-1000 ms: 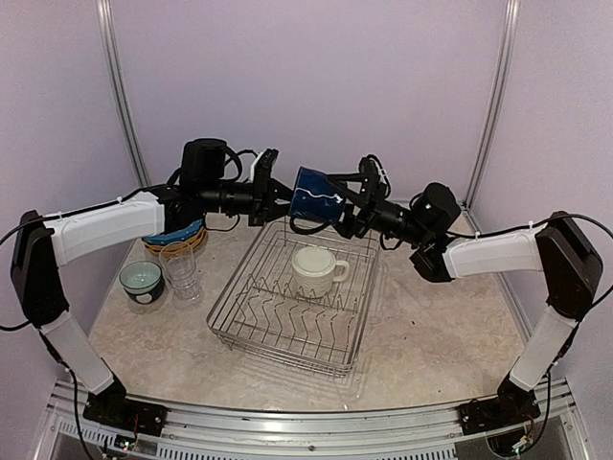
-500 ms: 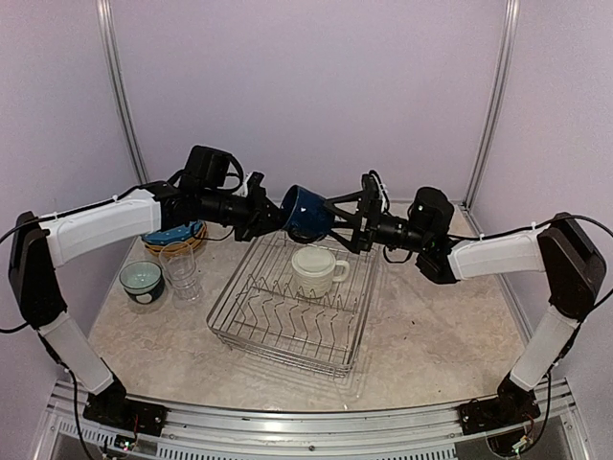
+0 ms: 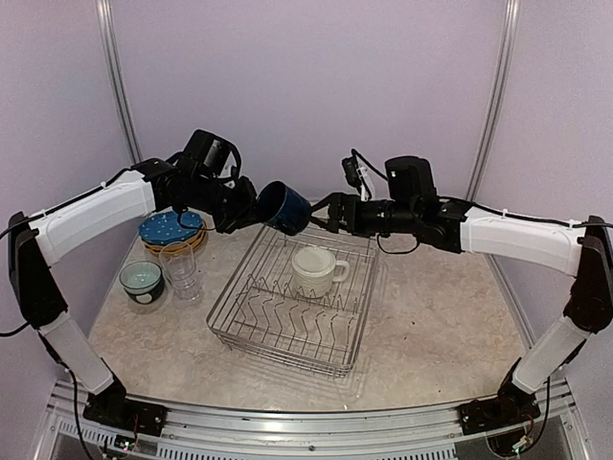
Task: Unload the mixed dishes from the dish rack
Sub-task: Pass from the left arm to the right
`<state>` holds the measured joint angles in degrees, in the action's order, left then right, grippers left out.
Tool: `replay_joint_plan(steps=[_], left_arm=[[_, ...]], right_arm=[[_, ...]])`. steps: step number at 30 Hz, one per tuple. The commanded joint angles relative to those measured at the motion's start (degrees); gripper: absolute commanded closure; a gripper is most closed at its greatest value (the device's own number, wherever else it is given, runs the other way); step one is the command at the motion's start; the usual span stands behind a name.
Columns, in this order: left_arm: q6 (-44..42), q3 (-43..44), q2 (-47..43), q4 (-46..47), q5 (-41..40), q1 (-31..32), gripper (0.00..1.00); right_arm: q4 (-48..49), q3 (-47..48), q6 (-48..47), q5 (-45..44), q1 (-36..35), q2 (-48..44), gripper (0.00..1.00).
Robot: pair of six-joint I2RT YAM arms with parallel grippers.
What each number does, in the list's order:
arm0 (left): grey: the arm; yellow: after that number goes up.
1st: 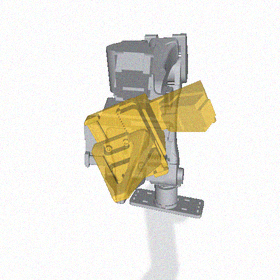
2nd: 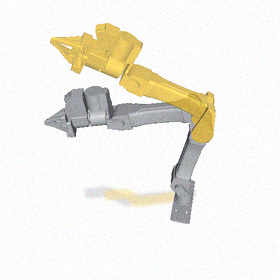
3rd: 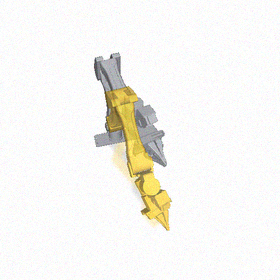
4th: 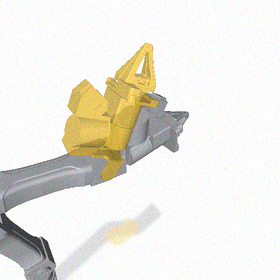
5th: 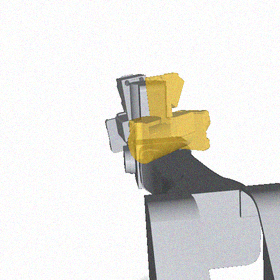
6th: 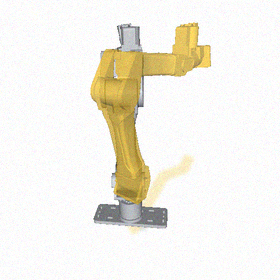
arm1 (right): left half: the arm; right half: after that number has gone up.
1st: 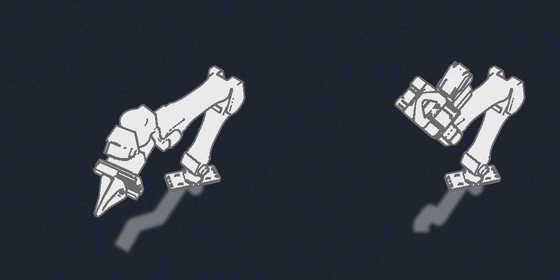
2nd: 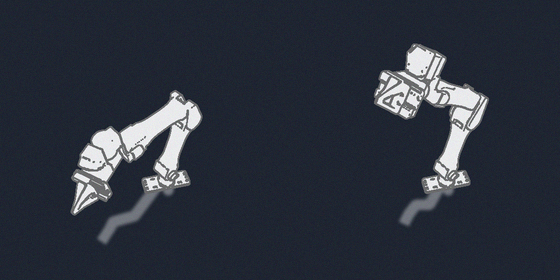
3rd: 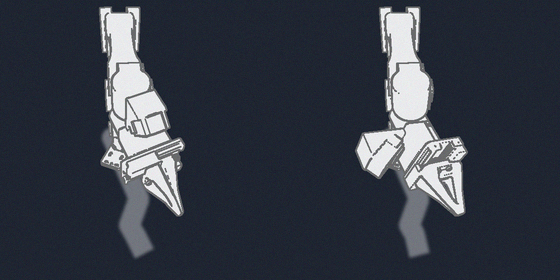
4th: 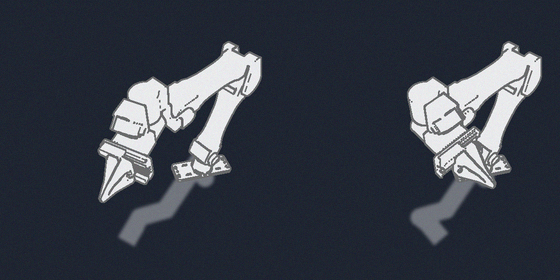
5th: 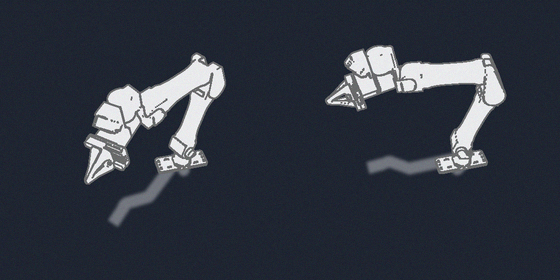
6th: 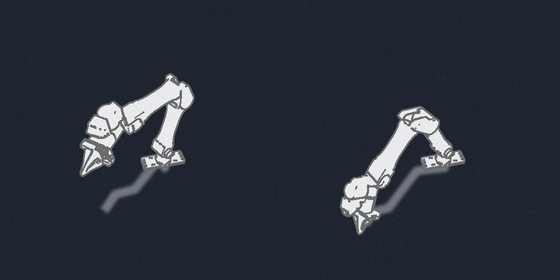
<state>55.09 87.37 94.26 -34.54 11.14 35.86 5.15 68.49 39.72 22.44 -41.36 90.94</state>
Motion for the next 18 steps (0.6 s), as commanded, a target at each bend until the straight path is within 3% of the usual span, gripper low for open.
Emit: replay_joint_plan(steps=[1,8,13,18], left_arm=[[0.94,4.46,1.04,-2.48,-5.43,1.21,1.0],[0.04,7.16,2.32,-5.01,-7.84,2.34,1.0],[0.32,7.81,2.6,-6.04,-9.26,3.11,1.0],[0.37,7.84,2.65,-6.1,-9.78,3.69,1.0]], right_arm=[[-21.66,8.8,-16.73,-19.31,-6.9,0.39,0.07],[-24.98,16.75,-23.65,-31.67,-13.71,5.84,0.17],[-28.87,24.22,-26.78,-40.05,-17.17,12.62,0.32],[-30.6,29.25,-28.59,-45.07,-18.9,17.49,0.36]])
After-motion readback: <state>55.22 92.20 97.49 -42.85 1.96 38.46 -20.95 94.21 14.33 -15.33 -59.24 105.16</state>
